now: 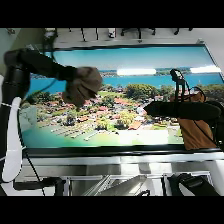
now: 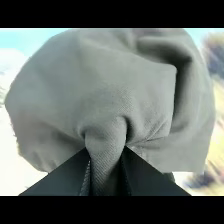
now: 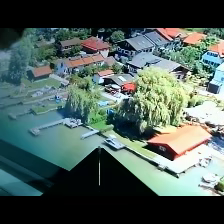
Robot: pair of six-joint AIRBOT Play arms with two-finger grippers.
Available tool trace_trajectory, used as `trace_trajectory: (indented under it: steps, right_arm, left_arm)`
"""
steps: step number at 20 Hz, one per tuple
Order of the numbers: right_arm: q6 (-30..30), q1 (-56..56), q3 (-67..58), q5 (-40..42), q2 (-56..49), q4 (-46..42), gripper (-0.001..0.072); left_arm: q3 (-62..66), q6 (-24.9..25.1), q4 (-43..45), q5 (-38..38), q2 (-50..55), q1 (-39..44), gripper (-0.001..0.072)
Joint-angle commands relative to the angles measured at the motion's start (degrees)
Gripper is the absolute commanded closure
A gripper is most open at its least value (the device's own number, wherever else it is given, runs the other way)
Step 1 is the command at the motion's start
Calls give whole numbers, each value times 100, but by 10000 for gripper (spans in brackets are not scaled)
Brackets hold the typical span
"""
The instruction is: Fold the shirts.
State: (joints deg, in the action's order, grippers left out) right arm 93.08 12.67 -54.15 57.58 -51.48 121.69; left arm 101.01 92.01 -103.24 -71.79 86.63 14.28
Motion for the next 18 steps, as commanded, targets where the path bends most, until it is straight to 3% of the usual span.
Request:
trace_trajectory:
  steps: [1, 2, 3, 4, 5, 6, 9, 10, 11, 12, 15, 18]
  right_arm:
    - [-4, 4, 2, 2, -2, 4, 696]
    - [-4, 4, 2, 35, 0, 2, 696]
    - [-4, 4, 2, 120, -2, -2, 695]
    - [-4, 4, 2, 216, 0, 2, 695]
    - [-4, 4, 0, 282, 2, 2, 695]
    - [-7, -9, -2, 363, 2, 2, 695]
    - [-2, -11, -4, 490, 2, -2, 681]
    - [-2, -55, -7, 546, 2, 2, 567]
    - [-2, -127, -7, 605, -2, -2, 365]
    - [-2, -216, -4, 656, -11, 0, 331]
    - [-2, -603, -4, 994, -264, 0, 331]
    - [44, -769, -4, 1276, -955, 4, 331]
  left_arm:
    - [-979, -505, -234, -107, -208, 1132, 685]
    - [-1231, -640, -234, 81, -208, 1360, 684]
    - [-1464, -765, -240, 326, -203, 1545, 592]
    - [-1626, -909, -293, 490, -203, 1672, 324]
    - [-1722, -1123, -369, 546, -203, 1738, 139]
    - [-1738, -1244, -492, 439, -205, 1740, 94]
    - [-1353, -1241, -636, -662, -337, 1397, 94]
    - [-1226, -1231, -625, -1073, -463, 1222, 94]
    - [-1217, -1189, -588, -1381, -673, 1029, 94]
    - [-1364, -1189, -487, -1558, -927, 857, 94]
    - [-2800, -1202, -264, -1309, -1985, 374, 95]
    - [-4894, -1189, -1283, -203, -2841, 153, 94]
